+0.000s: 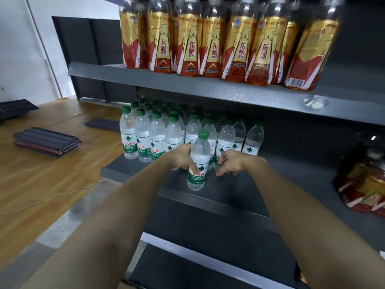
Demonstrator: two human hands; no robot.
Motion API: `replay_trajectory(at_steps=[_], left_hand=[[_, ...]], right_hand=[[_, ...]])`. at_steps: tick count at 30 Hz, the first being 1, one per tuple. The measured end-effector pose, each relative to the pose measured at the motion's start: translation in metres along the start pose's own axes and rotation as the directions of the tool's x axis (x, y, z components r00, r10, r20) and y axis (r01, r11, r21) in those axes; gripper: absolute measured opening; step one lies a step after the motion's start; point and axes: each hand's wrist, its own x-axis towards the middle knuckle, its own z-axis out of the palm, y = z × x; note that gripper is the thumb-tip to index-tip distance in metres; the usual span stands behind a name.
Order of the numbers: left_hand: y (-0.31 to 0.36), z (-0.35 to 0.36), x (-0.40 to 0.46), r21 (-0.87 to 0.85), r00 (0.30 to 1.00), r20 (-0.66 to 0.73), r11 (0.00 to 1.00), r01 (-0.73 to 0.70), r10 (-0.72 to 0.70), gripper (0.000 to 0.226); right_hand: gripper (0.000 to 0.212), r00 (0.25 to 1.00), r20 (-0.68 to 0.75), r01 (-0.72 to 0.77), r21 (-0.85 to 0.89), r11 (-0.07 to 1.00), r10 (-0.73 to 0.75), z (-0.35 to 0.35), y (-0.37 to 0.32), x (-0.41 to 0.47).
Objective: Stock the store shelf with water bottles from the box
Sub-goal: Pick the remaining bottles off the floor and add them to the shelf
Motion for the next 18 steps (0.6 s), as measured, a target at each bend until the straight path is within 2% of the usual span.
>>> replay_trajectory(at_steps=[4, 6, 9, 13, 18], left_hand=[[-0.004, -0.01, 0.005, -0.034, 0.996, 0.084, 0.999, 0.024, -0.021, 0.071], [0.002, -0.012, 0.003, 0.035, 0.994, 0.1, 0.999, 0.037, -0.04, 0.066], [0.017, -0.013, 0.002, 0.123, 0.998, 0.049, 0.992, 0.04, -0.046, 0.064], [0.035, -0.018, -0.001, 0.162, 0.998, 0.008, 0.985, 0.066, -0.068, 0.08], [0.057, -0.018, -0.008, 0.204, 0.995, -0.1, 0.979, -0.006, 0.027, 0.107]], right_hand=[[0.038, 0.999, 0.009, -0.038, -0.028, 0.999, 0.038, 0.0, -0.003, 0.011], [0.036, 0.999, 0.004, -0.052, -0.035, 0.998, 0.052, -0.002, -0.008, 0.013], [0.036, 0.998, 0.019, -0.061, -0.061, 0.996, 0.063, -0.005, -0.017, 0.012], [0.029, 0.997, 0.043, -0.059, -0.113, 0.992, 0.064, -0.01, -0.023, 0.01], [0.023, 0.998, 0.042, -0.045, -0.153, 0.987, 0.052, -0.011, -0.026, 0.006]])
